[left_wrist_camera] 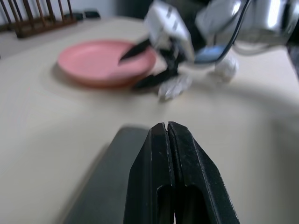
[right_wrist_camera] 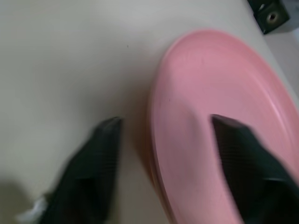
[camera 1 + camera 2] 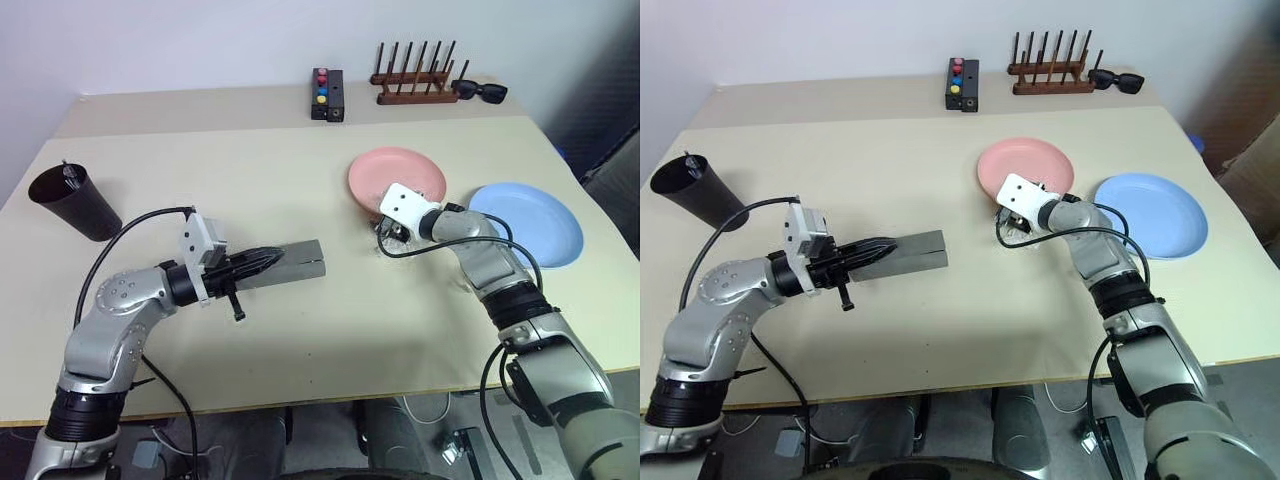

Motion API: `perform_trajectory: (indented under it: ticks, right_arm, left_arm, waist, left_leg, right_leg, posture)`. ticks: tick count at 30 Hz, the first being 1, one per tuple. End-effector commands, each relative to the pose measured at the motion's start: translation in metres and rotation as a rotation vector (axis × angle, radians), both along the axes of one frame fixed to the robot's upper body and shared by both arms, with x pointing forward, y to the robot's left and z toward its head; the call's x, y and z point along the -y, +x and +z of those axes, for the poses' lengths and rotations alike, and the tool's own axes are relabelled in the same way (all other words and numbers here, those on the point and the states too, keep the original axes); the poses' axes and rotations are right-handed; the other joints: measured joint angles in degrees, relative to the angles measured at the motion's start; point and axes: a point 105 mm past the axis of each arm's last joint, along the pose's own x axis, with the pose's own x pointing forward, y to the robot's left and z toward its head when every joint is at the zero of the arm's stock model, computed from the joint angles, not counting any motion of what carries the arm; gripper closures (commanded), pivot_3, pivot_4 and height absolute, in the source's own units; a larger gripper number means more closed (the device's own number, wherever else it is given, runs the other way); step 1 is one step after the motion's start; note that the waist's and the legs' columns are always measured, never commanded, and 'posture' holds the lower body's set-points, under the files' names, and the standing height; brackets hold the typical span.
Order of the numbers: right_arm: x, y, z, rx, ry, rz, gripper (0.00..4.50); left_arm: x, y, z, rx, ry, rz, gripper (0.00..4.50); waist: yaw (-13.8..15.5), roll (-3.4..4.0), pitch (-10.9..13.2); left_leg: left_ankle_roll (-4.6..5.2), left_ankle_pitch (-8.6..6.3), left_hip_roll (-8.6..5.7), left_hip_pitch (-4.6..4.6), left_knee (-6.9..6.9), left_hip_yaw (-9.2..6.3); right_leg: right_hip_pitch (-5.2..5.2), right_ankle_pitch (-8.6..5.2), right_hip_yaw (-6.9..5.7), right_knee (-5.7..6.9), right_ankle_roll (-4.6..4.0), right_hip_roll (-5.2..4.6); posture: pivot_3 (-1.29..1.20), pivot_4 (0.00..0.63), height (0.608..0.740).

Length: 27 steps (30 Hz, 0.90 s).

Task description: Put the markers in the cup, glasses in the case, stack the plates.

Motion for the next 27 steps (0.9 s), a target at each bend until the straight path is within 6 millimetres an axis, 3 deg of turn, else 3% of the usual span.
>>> perform_trajectory:
  ticks: [1, 3, 4, 8, 13, 17, 19, 27]
  right_arm:
    - [-0.001, 0.007, 0.016, 0.059, -0.008, -0.002, 3.23]
    - [-0.001, 0.007, 0.016, 0.061, -0.007, -0.004, 4.31]
    - [-0.001, 0.007, 0.017, 0.063, -0.006, -0.003, 4.42]
    - [-0.002, 0.002, 0.024, 0.09, 0.002, 0.021, 4.42]
    - [0.005, -0.014, 0.05, 0.197, -0.026, 0.061, 4.42]
    - [0.029, -0.033, 0.077, 0.247, -0.016, 0.034, 4.42]
    - [0.053, -0.05, 0.084, 0.226, 0.0, -0.002, 4.42]
    - [0.133, -0.09, 0.067, 0.108, -0.062, -0.231, 4.42]
  left_arm:
    - [0.004, -0.005, 0.009, 0.024, -0.037, 0.001, 4.5]
    - [0.004, -0.005, 0.009, 0.02, -0.042, 0.005, 4.5]
    - [0.004, -0.005, 0.009, 0.02, -0.043, 0.007, 4.5]
    - [0.007, -0.003, 0.012, 0.026, -0.045, 0.007, 4.5]
    - [0.009, 0.001, 0.017, 0.046, -0.048, 0.015, 4.5]
    - [0.009, 0.003, 0.019, 0.05, -0.055, 0.016, 4.5]
    - [0.011, 0.006, 0.018, 0.051, -0.055, 0.009, 4.5]
    - [0.027, 0.011, 0.02, 0.045, -0.069, -0.057, 4.5]
  waist:
    - [0.0, 0.0, 0.0]
    - [0.0, 0.0, 0.0]
    - [0.0, 0.0, 0.0]
    - [0.0, 0.0, 0.0]
    - [0.2, 0.01, 0.0]
    - [0.4, 0.01, 0.0]
    - [0.9, 0.01, 0.0]
    - [1.7, 0.03, 0.0]
  left_leg:
    - [0.0, 0.0, 0.0, 0.01, -0.01, 0.0]
    - [0.0, 0.0, 0.0, 0.0, 0.0, 0.0]
    - [0.0, 0.0, 0.0, 0.0, 0.01, 0.0]
    - [0.0, 0.0, 0.0, 0.0, 0.0, 0.0]
    - [0.0, 0.0, -0.01, -0.01, 0.0, 0.0]
    - [0.0, 0.0, -0.02, -0.03, 0.02, 0.0]
    - [0.0, 0.0, -0.02, -0.03, 0.01, 0.0]
    - [0.01, -0.01, -0.01, -0.02, 0.07, 0.05]
  right_leg:
    - [0.0, 0.0, 0.0, 0.0, 0.0, 0.0]
    - [0.0, 0.0, 0.0, 0.0, 0.0, 0.0]
    - [0.0, 0.0, 0.0, 0.0, 0.0, 0.0]
    - [0.0, 0.0, 0.0, 0.0, 0.0, 0.0]
    - [0.0, 0.0, 0.0, -0.01, 0.0, 0.0]
    - [0.0, 0.0, 0.0, -0.03, 0.0, 0.0]
    - [0.01, 0.0, 0.0, -0.04, 0.0, 0.0]
    - [0.15, -0.11, 0.01, -0.21, -0.19, -0.01]
  posture:
    - [0.0, 0.15, 0.734]
    - [0.0, 0.15, 0.734]
    - [0.0, 0.15, 0.734]
    - [0.0, 0.15, 0.734]
    - [0.0, 0.15, 0.734]
    - [0.0, 0.15, 0.734]
    - [0.0, 0.15, 0.734]
    - [0.0, 0.15, 0.734]
